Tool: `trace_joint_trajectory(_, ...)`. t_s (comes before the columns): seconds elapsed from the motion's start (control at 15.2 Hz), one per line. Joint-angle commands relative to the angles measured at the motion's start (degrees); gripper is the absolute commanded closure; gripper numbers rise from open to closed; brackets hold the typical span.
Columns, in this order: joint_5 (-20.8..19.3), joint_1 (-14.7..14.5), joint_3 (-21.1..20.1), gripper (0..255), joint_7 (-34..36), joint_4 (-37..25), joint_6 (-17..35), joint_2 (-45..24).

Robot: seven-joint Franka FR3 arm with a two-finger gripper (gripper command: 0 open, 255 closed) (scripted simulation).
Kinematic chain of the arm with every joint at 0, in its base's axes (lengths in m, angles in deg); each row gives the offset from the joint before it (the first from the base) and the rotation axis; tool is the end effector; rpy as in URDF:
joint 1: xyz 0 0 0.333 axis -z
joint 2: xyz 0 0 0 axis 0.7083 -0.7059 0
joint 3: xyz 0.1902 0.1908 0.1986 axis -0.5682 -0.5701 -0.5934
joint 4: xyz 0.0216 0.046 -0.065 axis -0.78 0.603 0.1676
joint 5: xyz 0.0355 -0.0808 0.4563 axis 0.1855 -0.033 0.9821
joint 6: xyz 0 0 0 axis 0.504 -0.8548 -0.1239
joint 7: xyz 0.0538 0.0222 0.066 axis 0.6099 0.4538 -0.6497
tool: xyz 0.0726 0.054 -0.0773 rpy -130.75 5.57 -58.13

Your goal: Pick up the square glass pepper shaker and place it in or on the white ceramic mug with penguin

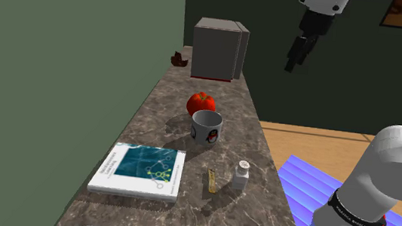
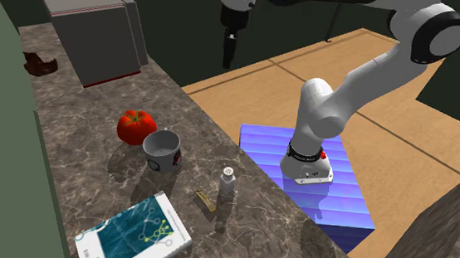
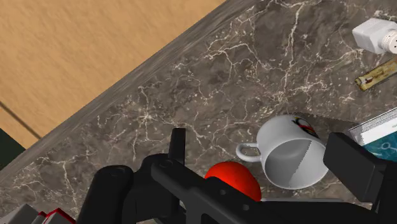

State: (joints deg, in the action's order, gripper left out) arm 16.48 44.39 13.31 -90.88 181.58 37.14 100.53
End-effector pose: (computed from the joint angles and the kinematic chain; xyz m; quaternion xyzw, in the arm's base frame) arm 0.3670 -0.0160 0.6249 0.9967 0.0238 0.0668 0.0389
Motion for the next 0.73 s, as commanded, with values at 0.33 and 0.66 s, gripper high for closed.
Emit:
trace_joint_trajectory(0.33,2.5,-2.3,-4.0,0,3.2,4.2,3.5,-2.8)
trace_joint_trajectory(0.66,5.2,-4.8,-8.1,0,6.3,7.4,7.4,-6.9)
